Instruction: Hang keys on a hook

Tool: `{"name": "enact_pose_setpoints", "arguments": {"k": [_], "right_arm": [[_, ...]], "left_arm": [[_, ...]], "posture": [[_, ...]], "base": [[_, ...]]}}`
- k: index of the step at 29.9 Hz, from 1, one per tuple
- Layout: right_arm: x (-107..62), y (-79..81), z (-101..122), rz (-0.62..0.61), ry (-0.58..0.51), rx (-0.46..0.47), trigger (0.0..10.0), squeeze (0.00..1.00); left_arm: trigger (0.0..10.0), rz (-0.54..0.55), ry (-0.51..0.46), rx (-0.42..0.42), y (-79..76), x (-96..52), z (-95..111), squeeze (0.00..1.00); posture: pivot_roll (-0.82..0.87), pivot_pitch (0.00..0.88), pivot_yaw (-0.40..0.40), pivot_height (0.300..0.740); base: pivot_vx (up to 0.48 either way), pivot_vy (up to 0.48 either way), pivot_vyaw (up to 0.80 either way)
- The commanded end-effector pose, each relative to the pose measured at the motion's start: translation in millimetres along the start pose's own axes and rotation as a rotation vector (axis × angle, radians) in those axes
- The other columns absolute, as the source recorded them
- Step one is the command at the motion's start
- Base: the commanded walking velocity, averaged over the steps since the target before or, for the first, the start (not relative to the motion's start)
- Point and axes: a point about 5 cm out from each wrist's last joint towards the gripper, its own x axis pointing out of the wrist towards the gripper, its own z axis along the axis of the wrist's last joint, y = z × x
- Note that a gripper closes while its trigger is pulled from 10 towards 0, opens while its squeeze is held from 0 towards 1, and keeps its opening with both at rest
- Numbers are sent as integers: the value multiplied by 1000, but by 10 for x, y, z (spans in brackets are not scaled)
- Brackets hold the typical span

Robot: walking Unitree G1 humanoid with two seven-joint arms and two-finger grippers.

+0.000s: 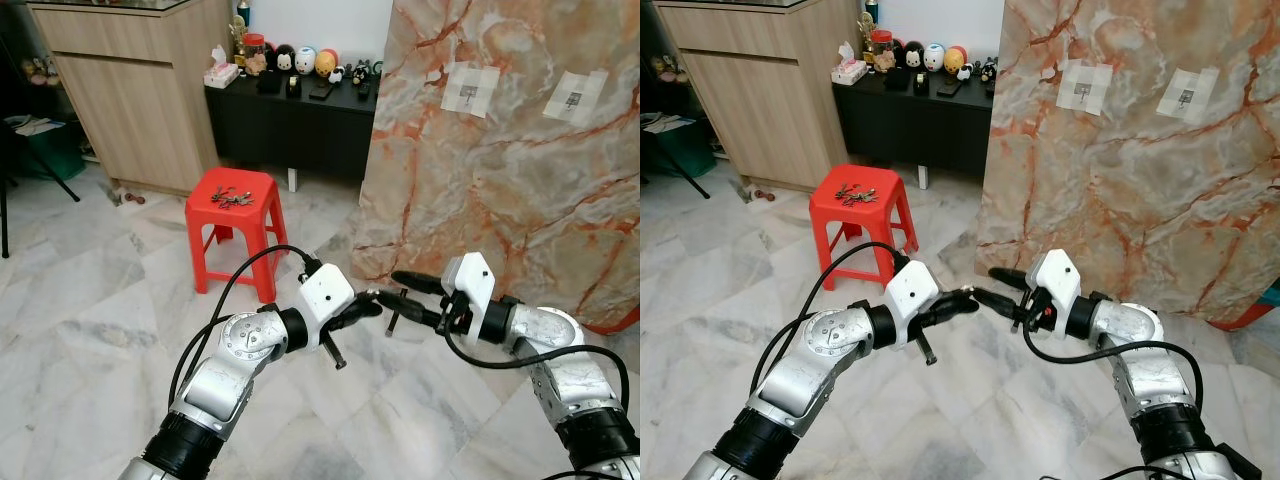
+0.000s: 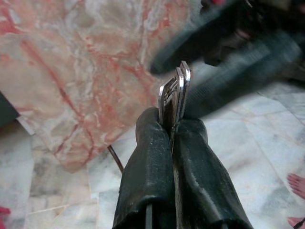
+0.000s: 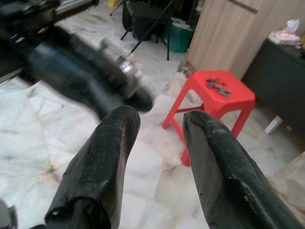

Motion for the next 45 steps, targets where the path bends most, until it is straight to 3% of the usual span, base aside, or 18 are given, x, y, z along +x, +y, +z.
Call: {"name": "enact_pose_setpoints", "arguments": {"k": [1, 18, 36, 45], "right_arm": [[1, 25, -21, 24, 26, -6, 10000, 0], [1, -34, 7, -15, 31, -42, 10000, 0], [75, -67, 106, -53, -34, -55, 10000, 0], [51, -217, 196, -177, -71, -98, 10000, 0]], "left_arm": [[10000, 21, -36, 33, 50, 22, 101, 0], [10000, -44, 33, 68, -17, -10, -14, 0], [10000, -73, 60, 126, -35, -6, 8, 0], [10000, -77, 60, 121, -39, -13, 5, 0]], "posture": [[90, 0, -58, 740], [91, 0, -59, 740], [94, 0, -58, 740], [94, 0, -58, 740]], "base": [[0, 0, 0], [0, 0, 0], [0, 0, 0], [0, 0, 0]]}}
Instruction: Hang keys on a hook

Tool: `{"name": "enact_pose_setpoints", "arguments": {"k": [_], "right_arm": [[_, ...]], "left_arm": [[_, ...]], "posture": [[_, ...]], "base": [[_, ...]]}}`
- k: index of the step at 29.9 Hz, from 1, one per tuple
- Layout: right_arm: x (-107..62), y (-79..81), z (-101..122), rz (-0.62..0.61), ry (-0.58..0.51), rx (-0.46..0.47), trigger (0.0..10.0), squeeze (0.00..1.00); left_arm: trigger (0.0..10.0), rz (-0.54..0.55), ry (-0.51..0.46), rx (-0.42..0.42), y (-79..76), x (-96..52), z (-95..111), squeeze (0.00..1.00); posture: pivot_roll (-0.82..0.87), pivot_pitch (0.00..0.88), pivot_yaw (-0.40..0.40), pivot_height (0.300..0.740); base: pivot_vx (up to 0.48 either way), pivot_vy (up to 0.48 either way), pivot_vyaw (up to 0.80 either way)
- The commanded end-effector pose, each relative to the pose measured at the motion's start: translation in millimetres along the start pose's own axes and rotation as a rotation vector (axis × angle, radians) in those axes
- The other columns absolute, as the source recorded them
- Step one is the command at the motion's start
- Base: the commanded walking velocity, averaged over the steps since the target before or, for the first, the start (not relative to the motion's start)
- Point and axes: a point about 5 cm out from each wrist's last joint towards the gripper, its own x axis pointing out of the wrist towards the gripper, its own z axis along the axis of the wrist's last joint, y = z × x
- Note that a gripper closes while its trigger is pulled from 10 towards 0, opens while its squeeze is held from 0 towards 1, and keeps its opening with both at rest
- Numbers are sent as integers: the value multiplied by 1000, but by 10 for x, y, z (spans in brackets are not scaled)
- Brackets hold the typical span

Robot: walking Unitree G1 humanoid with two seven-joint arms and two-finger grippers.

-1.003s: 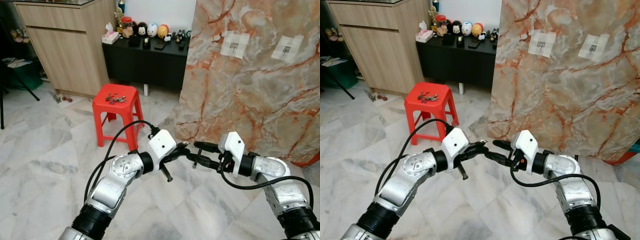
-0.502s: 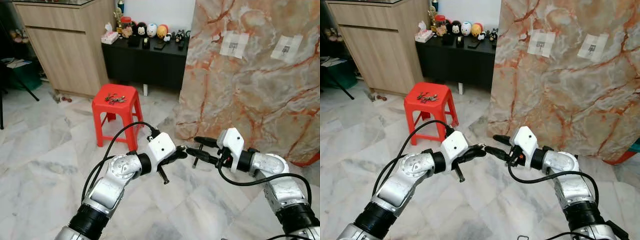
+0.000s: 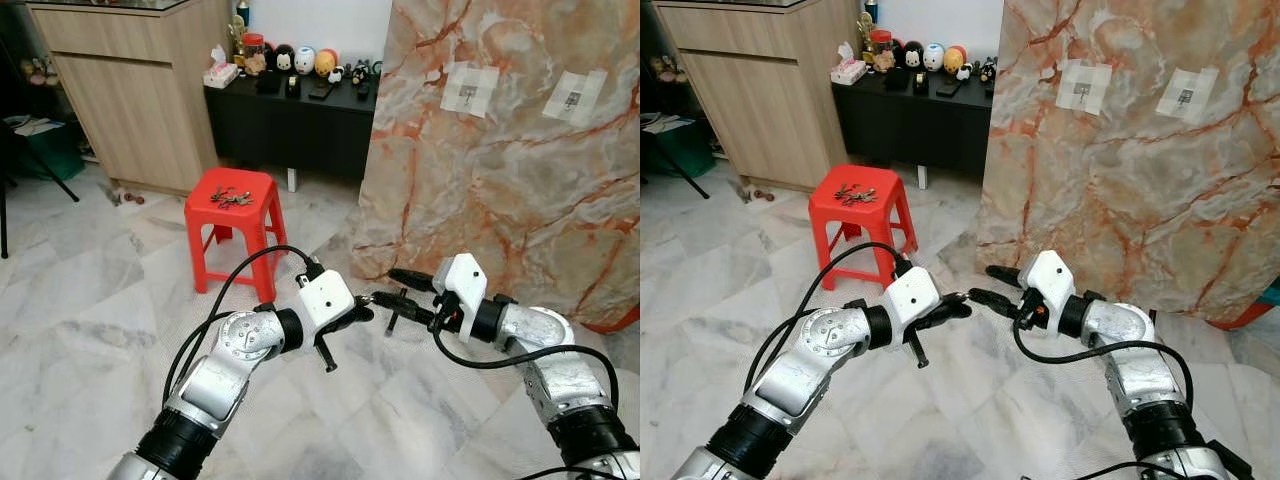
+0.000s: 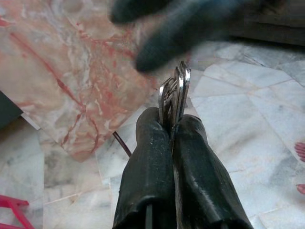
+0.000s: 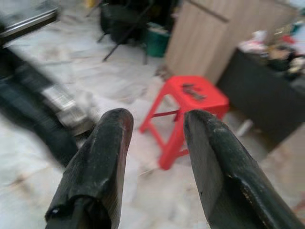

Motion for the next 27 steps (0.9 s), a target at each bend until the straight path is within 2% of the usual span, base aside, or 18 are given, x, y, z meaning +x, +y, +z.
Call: {"name": "enact_pose_setpoints", "arguments": {"k": [1, 6, 9, 10, 12, 15, 17, 18, 20, 21, 23, 25, 27], "right_arm": [[-11, -102, 76, -64, -35, -21, 10000, 0], [-6, -141, 104, -95, -54, -17, 10000, 0], [-11, -123, 31, -90, -5, -29, 10000, 0], [-25, -136, -84, -118, 71, -35, 10000, 0], [-54, -152, -226, -165, 150, -26, 10000, 0], [-144, -126, -633, -329, 346, 74, 10000, 0], [-190, -82, -793, -406, 405, 130, 10000, 0], [-190, -82, -793, -406, 405, 130, 10000, 0], [-290, 142, -1150, -543, 516, 273, 10000, 0], [-290, 142, -1150, -543, 516, 273, 10000, 0], [-333, 297, -1311, -599, 562, 338, 10000, 0], [-373, 440, -1436, -644, 595, 408, 10000, 0], [-404, 565, -1534, -687, 620, 470, 10000, 0]], "left_arm": [[10000, -19, -21, 23, -16, 10, 64, 0], [10000, -10, -20, 20, -8, 6, 57, 0], [10000, 19, -15, 24, 27, -1, 44, 0], [10000, 53, -11, 15, 70, -17, 26, 0], [10000, 99, -10, -3, 126, -44, -5, 0], [10000, 227, 18, -41, 258, -140, -128, 0], [10000, 283, 23, -60, 307, -183, -173, 0], [10000, 283, 23, -60, 307, -183, -173, 0], [10000, 438, 4, -129, 416, -277, -238, 0], [10000, 438, 4, -129, 416, -277, -238, 0], [10000, 512, -13, -167, 466, -322, -256, 0], [10000, 510, -73, -219, 467, -333, -204, 0], [10000, 451, -146, -260, 418, -309, -103, 0]], "posture": [[94, 0, -58, 740], [95, 0, -59, 740], [94, 0, -60, 740], [92, 0, -59, 740], [87, 0, -60, 740], [85, 0, -61, 740], [87, 0, -64, 740], [87, 0, -64, 740], [89, 0, -65, 740], [89, 0, -65, 740], [90, 0, -70, 740], [93, 0, -72, 740], [97, 0, -74, 740]], "base": [[0, 0, 0], [0, 0, 0], [0, 0, 0], [0, 0, 0], [0, 0, 0], [0, 0, 0], [0, 0, 0], [0, 0, 0], [0, 0, 0], [0, 0, 0], [0, 0, 0], [0, 0, 0], [0, 0, 0]]}}
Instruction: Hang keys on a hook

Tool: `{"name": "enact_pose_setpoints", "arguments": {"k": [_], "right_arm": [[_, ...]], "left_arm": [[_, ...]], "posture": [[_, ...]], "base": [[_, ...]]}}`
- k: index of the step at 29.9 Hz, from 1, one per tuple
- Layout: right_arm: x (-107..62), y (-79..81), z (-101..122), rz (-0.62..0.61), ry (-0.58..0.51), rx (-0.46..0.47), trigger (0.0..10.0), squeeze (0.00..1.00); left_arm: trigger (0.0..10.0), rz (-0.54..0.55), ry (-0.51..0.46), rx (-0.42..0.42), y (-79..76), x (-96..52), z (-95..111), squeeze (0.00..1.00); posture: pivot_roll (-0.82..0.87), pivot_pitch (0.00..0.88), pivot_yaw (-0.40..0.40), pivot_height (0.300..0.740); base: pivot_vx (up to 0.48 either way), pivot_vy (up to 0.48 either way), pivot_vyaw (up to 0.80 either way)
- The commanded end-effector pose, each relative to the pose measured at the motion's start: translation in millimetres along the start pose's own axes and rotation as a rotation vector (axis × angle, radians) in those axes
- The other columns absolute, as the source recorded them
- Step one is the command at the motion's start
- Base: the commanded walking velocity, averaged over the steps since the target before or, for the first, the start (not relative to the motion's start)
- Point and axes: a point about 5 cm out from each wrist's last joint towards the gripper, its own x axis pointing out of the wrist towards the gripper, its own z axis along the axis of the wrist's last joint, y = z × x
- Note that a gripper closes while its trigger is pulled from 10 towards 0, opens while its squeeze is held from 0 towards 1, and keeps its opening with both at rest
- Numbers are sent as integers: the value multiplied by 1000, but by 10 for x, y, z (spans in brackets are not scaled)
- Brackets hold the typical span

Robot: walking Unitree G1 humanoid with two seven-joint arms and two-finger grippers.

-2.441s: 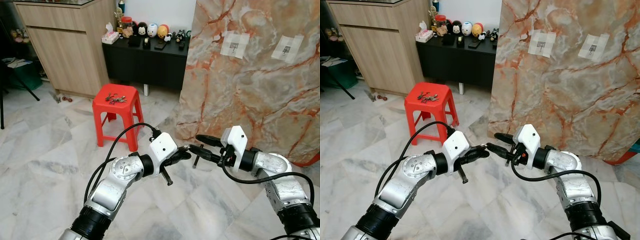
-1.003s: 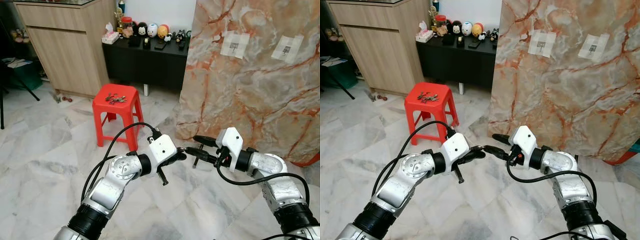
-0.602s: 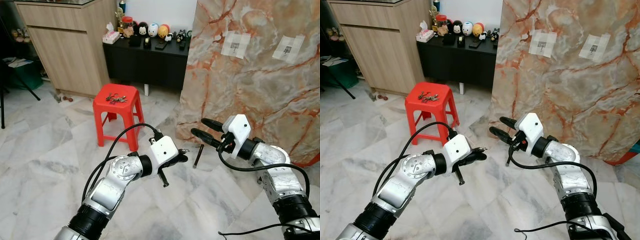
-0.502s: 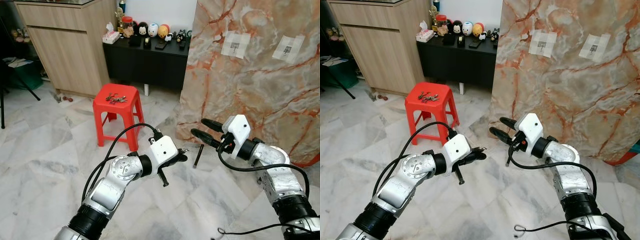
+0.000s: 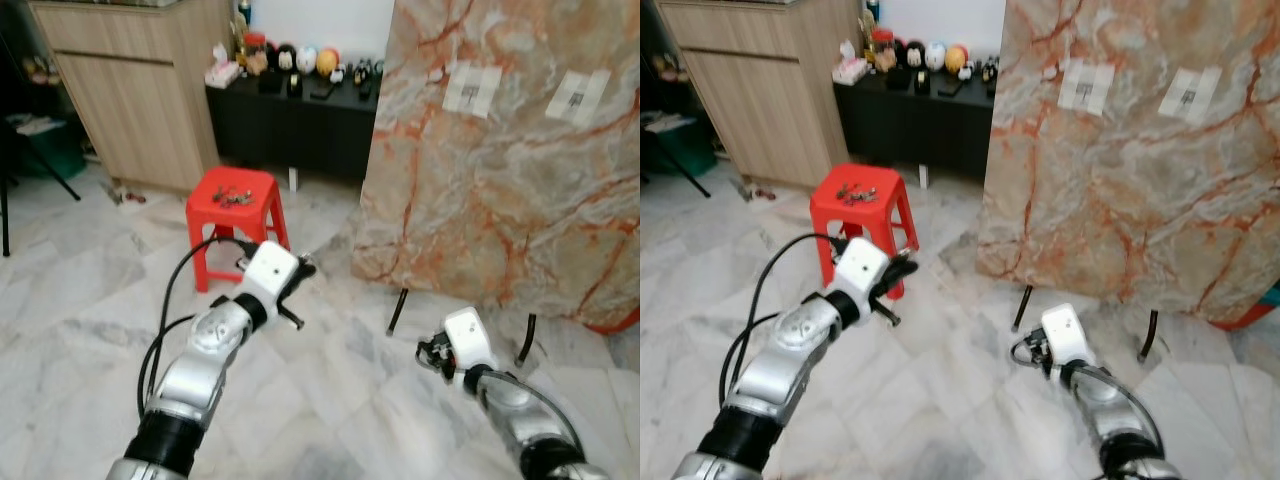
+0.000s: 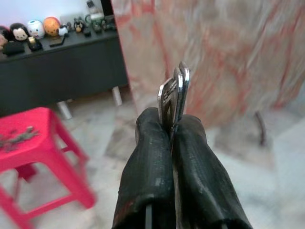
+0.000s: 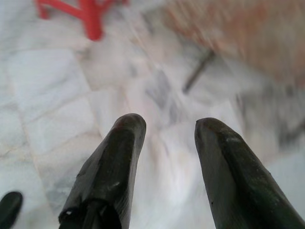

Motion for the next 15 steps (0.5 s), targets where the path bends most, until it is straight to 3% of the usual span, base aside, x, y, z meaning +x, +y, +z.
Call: {"name": "enact_pose_setpoints", "arguments": {"k": [1, 2, 5, 7, 10, 15], "right_arm": [[-13, -23, -71, -47, 14, 60, 10000, 0], [-21, 11, -155, -71, 33, 85, 10000, 0], [-35, 57, -273, -107, 68, 135, 10000, 0], [-49, 90, -351, -115, 95, 137, 10000, 0], [-82, 127, -480, -128, 138, 148, 10000, 0], [-89, 139, -501, -143, 130, 177, 10000, 0]], "left_arm": [[10000, -89, -51, -37, -115, 8, 101, 0], [10000, -190, -56, -24, -240, 9, 139, 0], [10000, -283, -55, 5, -385, 22, 160, 0], [10000, -280, -68, 5, -424, 52, 191, 0], [10000, -267, -106, -58, -472, 94, 262, 0], [10000, -382, -116, -125, -616, 47, 321, 0]], "posture": [[100, 0, -73, 740], [98, 0, -73, 740], [98, 0, -73, 740], [93, 0, -72, 740], [100, 0, -70, 740], [104, 0, -67, 740]], "base": [[0, 0, 0], [0, 0, 0], [0, 0, 0], [0, 0, 0], [0, 0, 0], [0, 0, 0]]}}
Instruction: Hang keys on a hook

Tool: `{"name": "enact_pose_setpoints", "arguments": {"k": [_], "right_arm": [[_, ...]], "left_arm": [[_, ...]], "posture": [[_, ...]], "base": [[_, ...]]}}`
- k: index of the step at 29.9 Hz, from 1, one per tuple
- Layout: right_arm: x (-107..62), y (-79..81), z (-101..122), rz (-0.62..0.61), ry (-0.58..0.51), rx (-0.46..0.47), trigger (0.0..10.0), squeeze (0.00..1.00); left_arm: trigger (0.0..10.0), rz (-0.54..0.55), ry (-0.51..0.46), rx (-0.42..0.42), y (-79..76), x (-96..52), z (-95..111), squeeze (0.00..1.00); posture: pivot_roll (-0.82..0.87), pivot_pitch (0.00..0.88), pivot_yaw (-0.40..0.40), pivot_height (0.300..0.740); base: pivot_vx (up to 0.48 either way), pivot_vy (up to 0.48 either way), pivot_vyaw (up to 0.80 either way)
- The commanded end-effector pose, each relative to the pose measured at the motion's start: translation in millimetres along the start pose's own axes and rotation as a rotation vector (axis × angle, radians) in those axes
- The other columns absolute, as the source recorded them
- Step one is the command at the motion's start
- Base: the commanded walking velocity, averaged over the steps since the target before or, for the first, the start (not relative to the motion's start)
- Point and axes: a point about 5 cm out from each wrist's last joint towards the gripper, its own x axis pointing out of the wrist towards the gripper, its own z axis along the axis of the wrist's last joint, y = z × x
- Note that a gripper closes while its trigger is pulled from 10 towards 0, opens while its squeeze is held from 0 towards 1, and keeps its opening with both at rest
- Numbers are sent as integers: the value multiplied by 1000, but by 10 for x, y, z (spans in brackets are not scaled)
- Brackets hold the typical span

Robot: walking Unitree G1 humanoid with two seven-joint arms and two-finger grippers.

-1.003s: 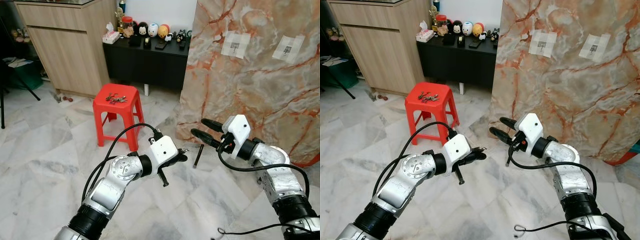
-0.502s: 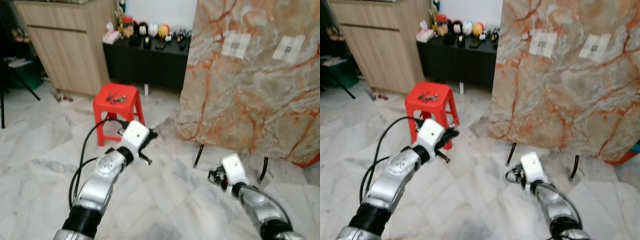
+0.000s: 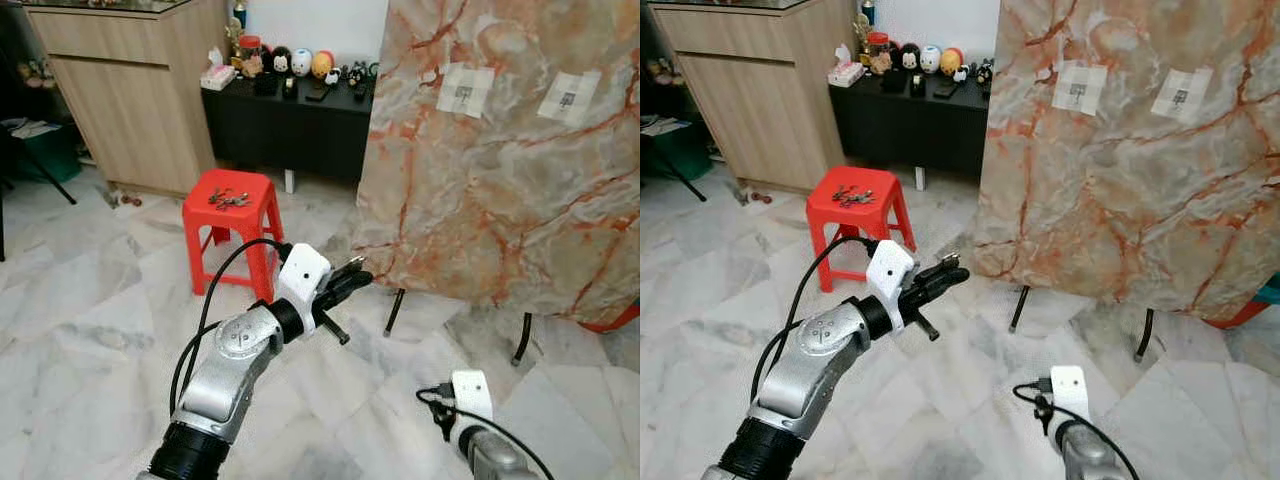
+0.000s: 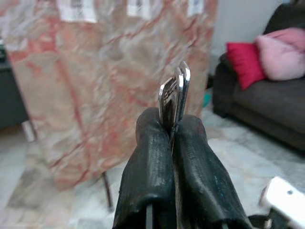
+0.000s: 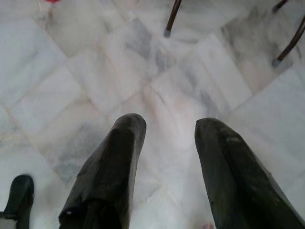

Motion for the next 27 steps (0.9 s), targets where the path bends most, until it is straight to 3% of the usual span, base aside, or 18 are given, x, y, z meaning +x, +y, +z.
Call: {"name": "enact_pose_setpoints", "arguments": {"k": [1, 6, 9, 10, 11, 12, 16, 21, 23, 27], "right_arm": [[12, -3, 116, -5, -63, 1, 10000, 0], [30, -29, 442, 2, -209, 23, 10000, 0], [-10, -70, 972, 79, -436, 74, 10000, 0], [-68, -44, 1237, 179, -553, 68, 10000, 0], [-68, -44, 1237, 179, -553, 68, 10000, 0], [-157, -31, 1495, 279, -662, 18, 10000, 0], [-367, -59, 1873, 461, -809, -92, 10000, 0], [-573, -102, 2007, 660, -842, -244, 10000, 0], [-611, -233, 1982, 675, -781, -366, 10000, 0], [-702, -460, 1992, 677, -742, -412, 10000, 0]], "left_arm": [[10000, -138, 9, -30, -170, -12, 37, 0], [10000, -269, 59, -38, -302, -67, 20, 0], [10000, -314, 89, -55, -340, -102, 19, 0], [10000, -334, 101, -62, -356, -120, 25, 0], [10000, -334, 101, -62, -356, -120, 25, 0], [10000, -348, 110, -64, -366, -131, 27, 0], [10000, -361, 125, -64, -370, -138, 19, 0], [10000, -344, 135, -68, -337, -140, 5, 0], [10000, -328, 150, -66, -288, -161, -14, 0], [10000, -268, 180, -42, -117, -257, -45, 0]], "posture": [[104, 0, -62, 740], [105, 0, -56, 740], [99, 0, -49, 740], [97, 0, -48, 740], [97, 0, -48, 740], [93, 0, -46, 740], [84, 0, -44, 740], [84, 0, -45, 740], [80, 0, -45, 740], [80, 0, -47, 740]], "base": [[0, 0, 0], [0, 0, 0], [0, 0, 0], [0, 0, 0], [0, 0, 0], [0, 0, 0], [0, 0, 0], [0, 0, 0], [0, 0, 0], [0, 0, 0]]}}
